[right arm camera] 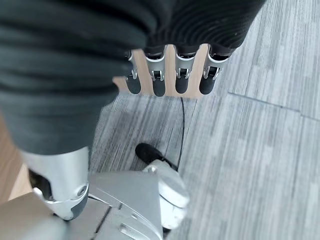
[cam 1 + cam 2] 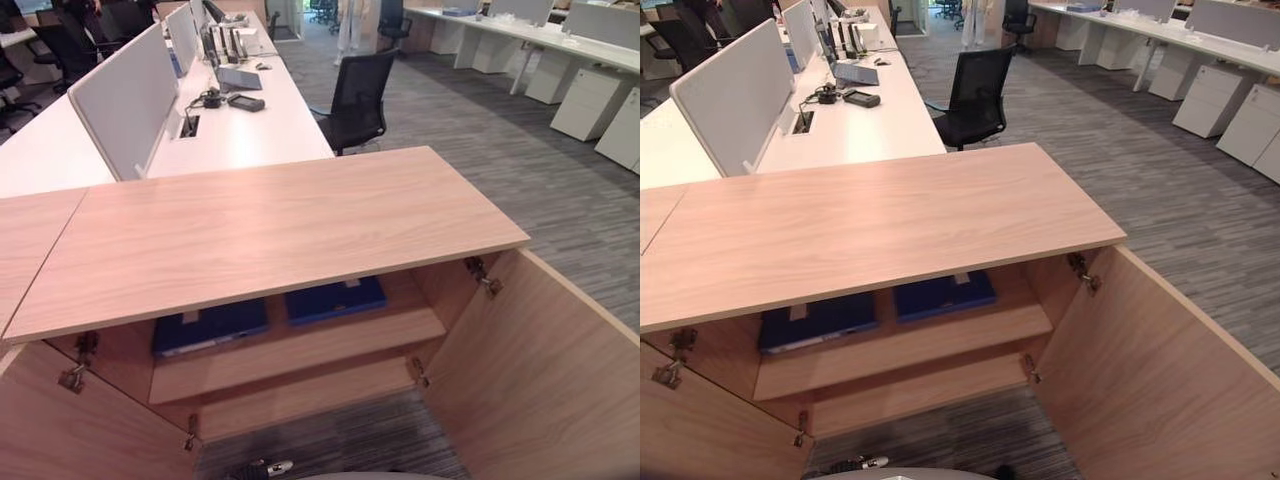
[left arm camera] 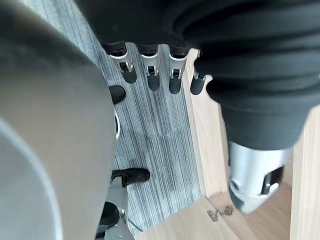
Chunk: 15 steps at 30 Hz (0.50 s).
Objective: Put the empty folder in the office cabinet
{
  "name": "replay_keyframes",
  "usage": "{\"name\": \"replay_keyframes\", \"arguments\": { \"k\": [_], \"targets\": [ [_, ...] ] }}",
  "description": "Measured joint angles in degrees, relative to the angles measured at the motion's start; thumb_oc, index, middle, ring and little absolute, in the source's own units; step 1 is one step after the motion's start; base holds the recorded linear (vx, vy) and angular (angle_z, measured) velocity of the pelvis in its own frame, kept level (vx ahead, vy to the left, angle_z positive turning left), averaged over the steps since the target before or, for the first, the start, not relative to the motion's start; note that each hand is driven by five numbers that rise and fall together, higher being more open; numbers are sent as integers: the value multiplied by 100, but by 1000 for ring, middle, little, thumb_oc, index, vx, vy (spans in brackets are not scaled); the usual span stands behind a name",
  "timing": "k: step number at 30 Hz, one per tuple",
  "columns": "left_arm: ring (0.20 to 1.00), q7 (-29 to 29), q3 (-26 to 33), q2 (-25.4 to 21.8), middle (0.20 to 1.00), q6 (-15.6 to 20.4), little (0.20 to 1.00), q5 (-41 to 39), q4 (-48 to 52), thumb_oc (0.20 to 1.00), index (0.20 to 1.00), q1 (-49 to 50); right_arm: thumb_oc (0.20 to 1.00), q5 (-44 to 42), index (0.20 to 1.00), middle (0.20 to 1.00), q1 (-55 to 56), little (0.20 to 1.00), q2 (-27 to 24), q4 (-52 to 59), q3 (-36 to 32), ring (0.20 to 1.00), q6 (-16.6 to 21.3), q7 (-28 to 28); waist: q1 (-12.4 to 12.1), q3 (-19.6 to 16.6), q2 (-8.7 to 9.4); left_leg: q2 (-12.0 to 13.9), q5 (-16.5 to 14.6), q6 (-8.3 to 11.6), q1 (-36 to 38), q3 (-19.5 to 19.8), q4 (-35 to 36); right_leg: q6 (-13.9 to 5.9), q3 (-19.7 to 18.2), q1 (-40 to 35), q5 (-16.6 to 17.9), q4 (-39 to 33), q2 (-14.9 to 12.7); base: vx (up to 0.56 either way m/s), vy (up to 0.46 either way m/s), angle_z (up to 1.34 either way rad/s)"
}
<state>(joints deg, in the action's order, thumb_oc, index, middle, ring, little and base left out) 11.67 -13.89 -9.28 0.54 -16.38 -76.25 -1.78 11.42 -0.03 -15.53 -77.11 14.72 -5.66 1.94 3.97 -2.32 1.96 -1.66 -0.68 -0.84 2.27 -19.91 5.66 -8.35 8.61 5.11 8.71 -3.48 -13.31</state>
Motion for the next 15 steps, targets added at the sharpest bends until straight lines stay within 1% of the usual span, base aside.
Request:
{"name": "replay_keyframes", "arguments": {
  "k": [1,2,4,6,7,9,11,13,14,15],
  "targets": [
    [1000,-23,-13,-23,1000,34,1000,9,2,1000,1000,-31,1000,-104,1000,1000,9,1000,2,-26,-67,1000,5,-15,24,77,-10,-66,-8,-32,-35,-4,1,-55,-2,42,33,15,-83,-106,67,-2],
    [1000,-80,-24,-29,1000,32,1000,83,9,1000,1000,-60,1000,-137,1000,1000,-12,1000,14,-128,-177,1000,11,-82,31,116,24,-104,-15,-54,-42,-5,2,-82,-4,54,50,11,-128,-98,43,2],
    [1000,-205,-142,-32,1000,33,1000,166,84,1000,1000,-125,1000,-227,1000,1000,-19,1000,42,-242,-260,1000,-9,-127,52,174,-17,-139,5,-134,-70,-6,2,-139,-71,158,96,146,-159,-95,39,-2],
    [1000,-256,-301,-7,1000,27,1000,164,177,1000,1000,-163,1000,-370,1000,1000,-64,1000,-4,-231,-257,1000,-9,-129,75,248,-122,-111,46,-209,-51,-7,3,-161,-362,283,90,336,-133,-22,-20,-1],
    [1000,-334,-427,-13,1000,47,1000,163,336,1000,1000,-139,1000,-393,1000,1000,-96,1000,-28,-217,-195,1000,-9,-116,71,318,-189,-85,77,-193,29,-3,5,-162,-731,227,-53,298,-100,33,-93,7],
    [1000,-361,-423,-15,1000,95,1000,162,351,1000,1000,-90,1000,-422,1000,1000,-89,1000,-11,-220,-110,1000,-10,-101,50,287,-130,-61,73,-160,66,42,5,-184,-689,25,-76,80,-95,45,-121,12],
    [1000,-389,-427,3,1000,127,1000,169,477,1000,1000,-11,1000,-504,1000,1000,-56,1000,20,-219,-80,1000,-6,-67,37,278,-140,0,106,-63,70,157,5,-150,-530,-185,-129,-163,-29,30,-100,24],
    [1000,-430,-445,65,1000,152,1000,160,525,1000,1000,43,1000,-583,1000,1000,-44,1000,-21,-217,-83,1000,-4,-69,14,221,-251,157,177,53,88,264,0,-88,-424,-273,-166,-160,127,32,-108,25],
    [1000,-447,-467,73,1000,166,1000,169,548,1000,1000,83,1000,-583,1000,1000,-8,1000,-25,-216,-83,1000,0,-70,15,209,-254,220,183,90,108,306,-7,-23,-375,-318,-207,-170,193,29,-120,15],
    [1000,-453,-499,112,1000,186,1000,174,549,1000,1000,146,1000,-581,1000,1000,-7,1000,-29,-217,-81,1000,-2,-67,16,126,-334,282,189,133,114,339,-16,10,-327,-341,-229,-189,249,13,-84,14]
  ]
}}
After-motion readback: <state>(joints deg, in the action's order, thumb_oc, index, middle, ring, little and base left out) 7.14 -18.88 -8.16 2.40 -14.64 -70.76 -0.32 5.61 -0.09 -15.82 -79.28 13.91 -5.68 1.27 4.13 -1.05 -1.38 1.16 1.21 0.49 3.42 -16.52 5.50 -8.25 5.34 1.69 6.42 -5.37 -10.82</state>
